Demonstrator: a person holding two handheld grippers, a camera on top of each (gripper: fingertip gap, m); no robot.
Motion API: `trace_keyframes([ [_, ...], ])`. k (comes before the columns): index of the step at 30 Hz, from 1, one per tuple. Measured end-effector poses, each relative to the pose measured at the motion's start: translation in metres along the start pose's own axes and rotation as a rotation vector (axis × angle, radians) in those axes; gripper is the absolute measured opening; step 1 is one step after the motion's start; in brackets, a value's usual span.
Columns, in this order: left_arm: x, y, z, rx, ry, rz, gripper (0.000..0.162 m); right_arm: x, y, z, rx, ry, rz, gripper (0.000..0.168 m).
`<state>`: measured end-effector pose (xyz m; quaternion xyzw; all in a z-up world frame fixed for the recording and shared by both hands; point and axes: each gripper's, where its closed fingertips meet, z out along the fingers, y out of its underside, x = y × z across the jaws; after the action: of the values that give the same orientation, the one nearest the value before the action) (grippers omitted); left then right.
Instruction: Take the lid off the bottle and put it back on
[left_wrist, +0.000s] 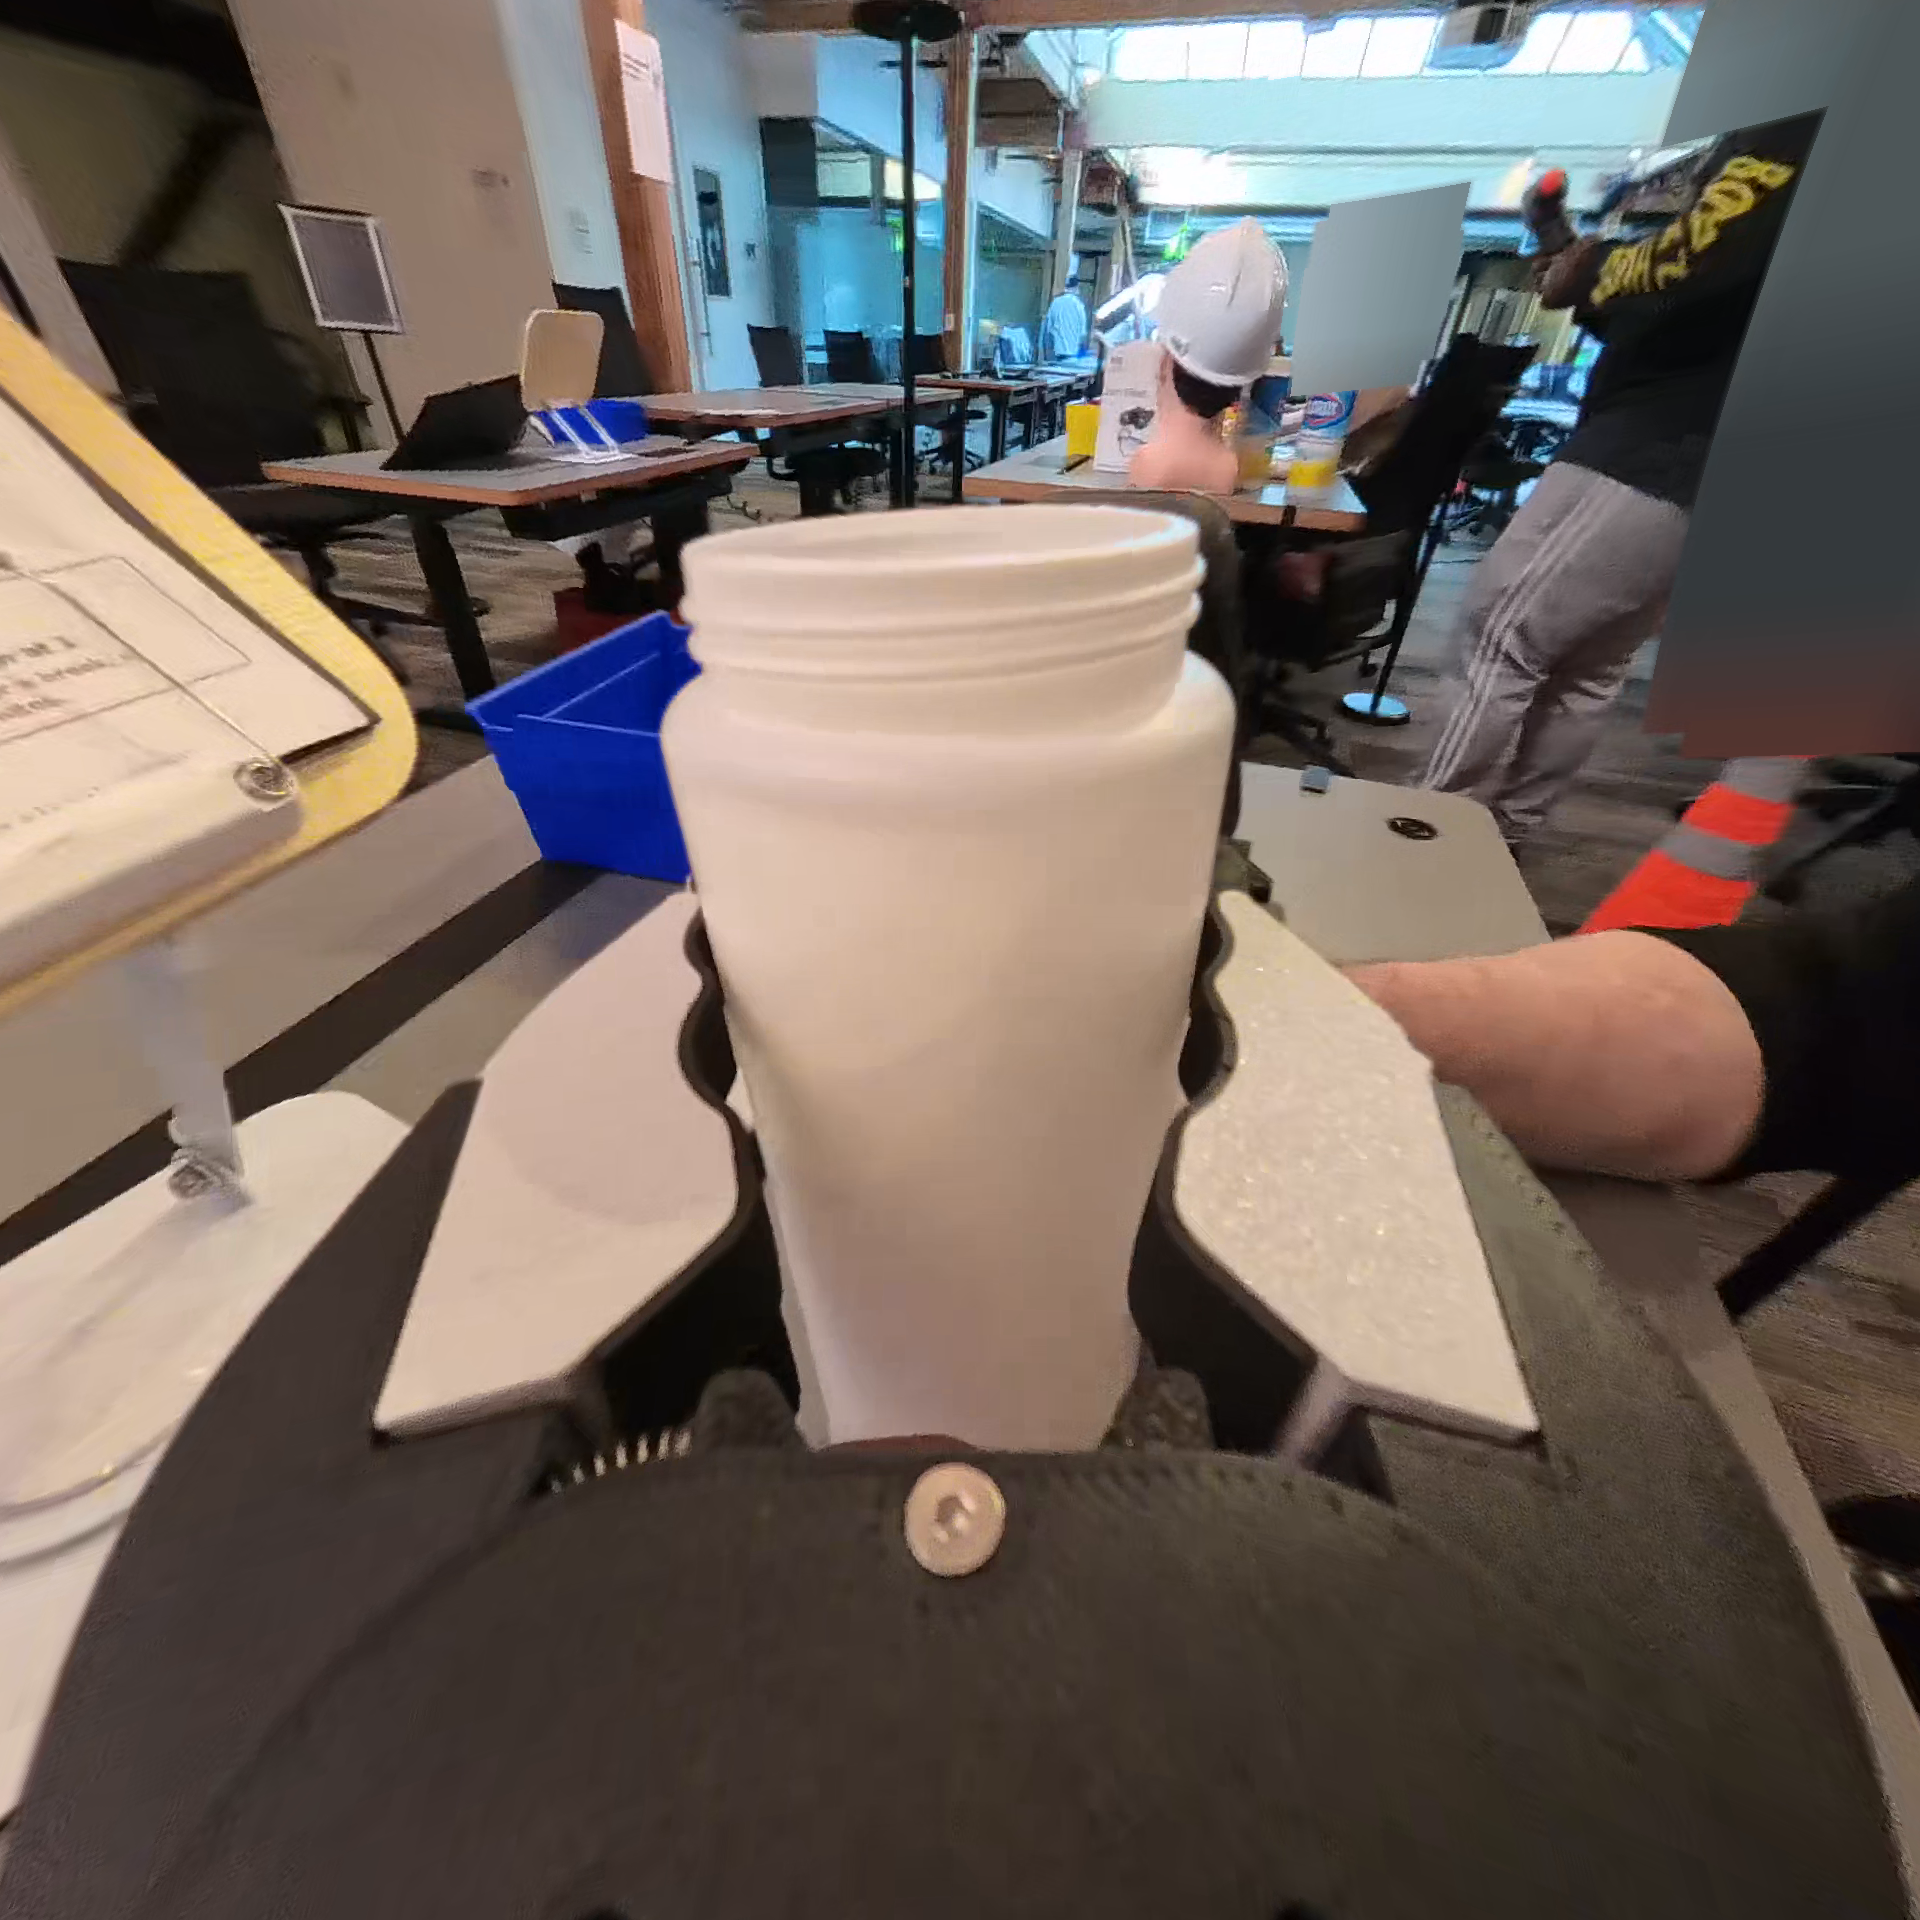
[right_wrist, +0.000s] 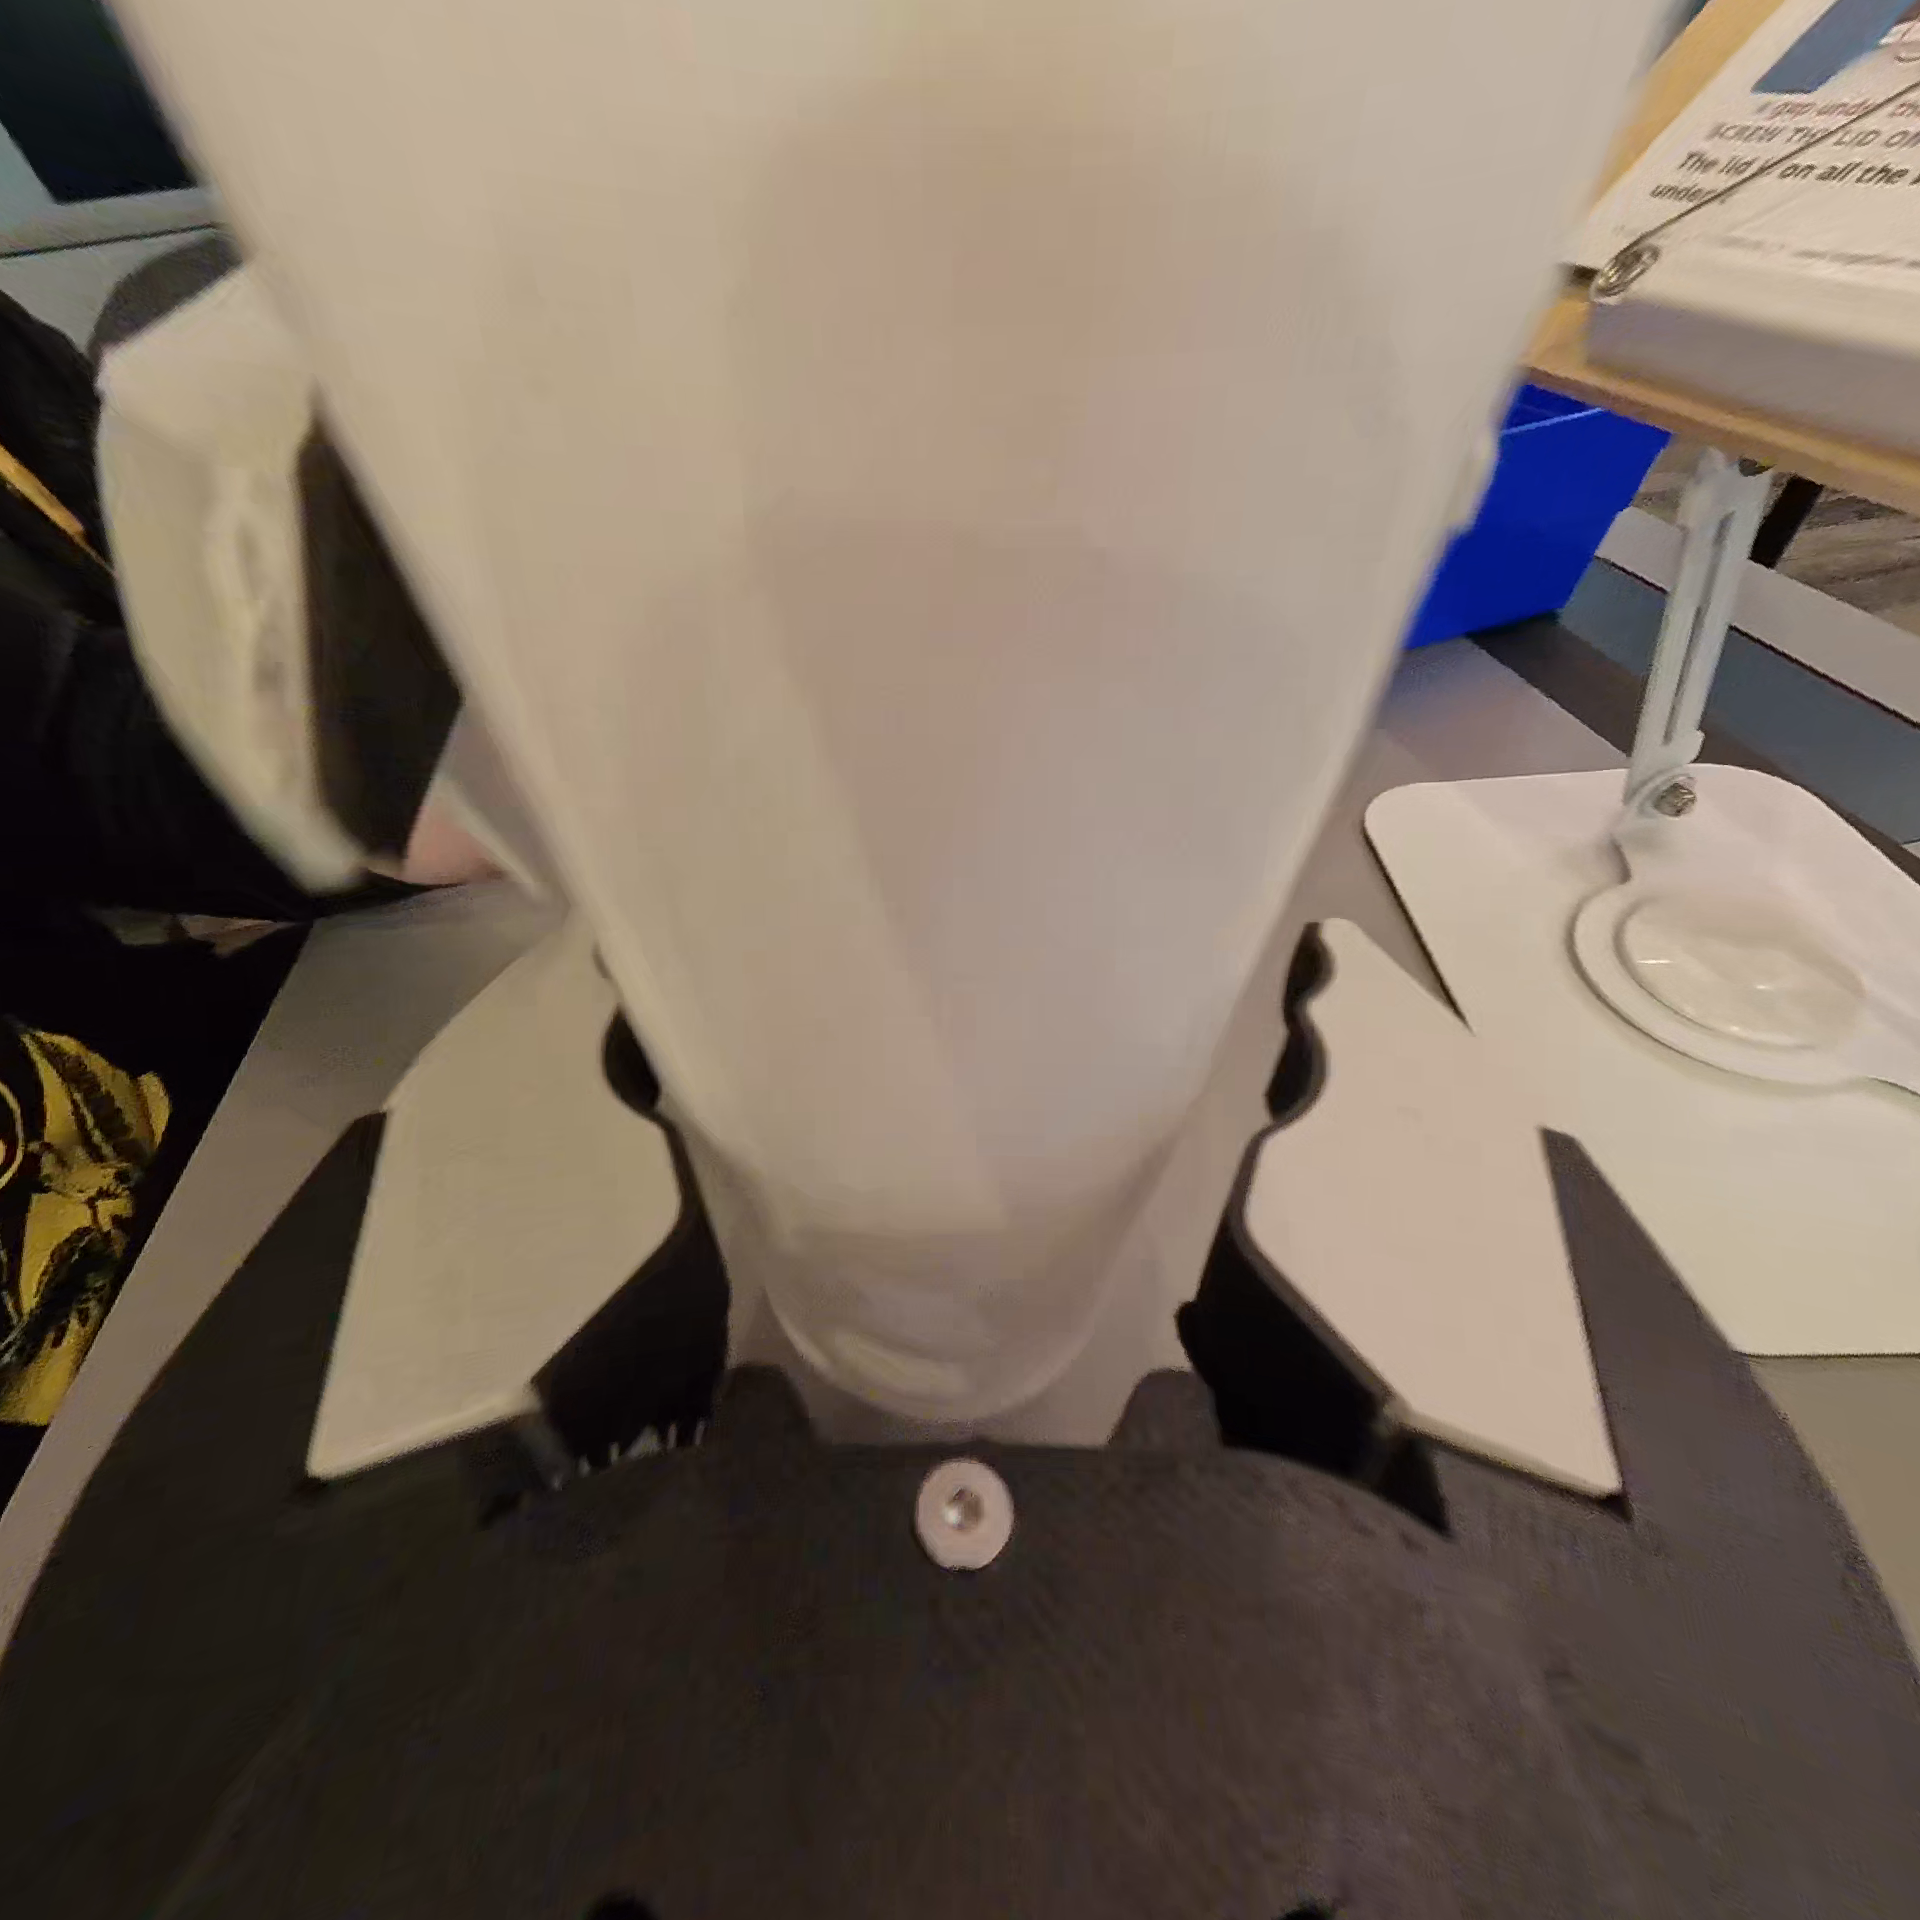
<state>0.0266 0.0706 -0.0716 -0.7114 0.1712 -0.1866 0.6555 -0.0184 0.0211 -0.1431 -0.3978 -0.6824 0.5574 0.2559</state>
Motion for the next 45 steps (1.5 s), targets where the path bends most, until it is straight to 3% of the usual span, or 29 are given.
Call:
trace_keyframes([
  [1,-0.001,0.001,0.004,0.019,-0.005,-0.001,0.085,-0.002,0.002,-0.001,-0.009,-0.021,-0.007,0.103],
  [8,-0.013,0.035,0.007,-0.064,0.008,-0.008,0.086,0.022,0.040,-0.007,-0.189,0.043,-0.095,0.102],
  [12,-0.016,0.058,0.011,-0.136,0.000,0.001,0.086,0.021,0.063,0.002,-0.228,-0.014,-0.054,0.101],
  [25,-0.012,0.060,0.007,-0.122,0.045,0.001,0.086,0.019,0.071,0.004,-0.224,-0.053,-0.040,0.106],
  [32,-0.014,0.055,-0.005,-0.111,0.042,-0.009,0.106,0.021,0.070,0.002,-0.216,-0.050,-0.042,0.112],
  [39,-0.027,0.035,-0.039,-0.099,-0.021,0.016,0.112,0.021,0.074,0.003,-0.231,-0.054,-0.042,0.112],
  [43,-0.069,0.004,-0.104,-0.139,-0.213,0.111,0.107,0.023,0.071,0.001,-0.210,-0.055,-0.030,0.113],
  [45,-0.107,-0.006,-0.152,-0.253,-0.367,0.168,0.100,0.023,0.071,0.001,-0.207,-0.054,-0.026,0.114],
])
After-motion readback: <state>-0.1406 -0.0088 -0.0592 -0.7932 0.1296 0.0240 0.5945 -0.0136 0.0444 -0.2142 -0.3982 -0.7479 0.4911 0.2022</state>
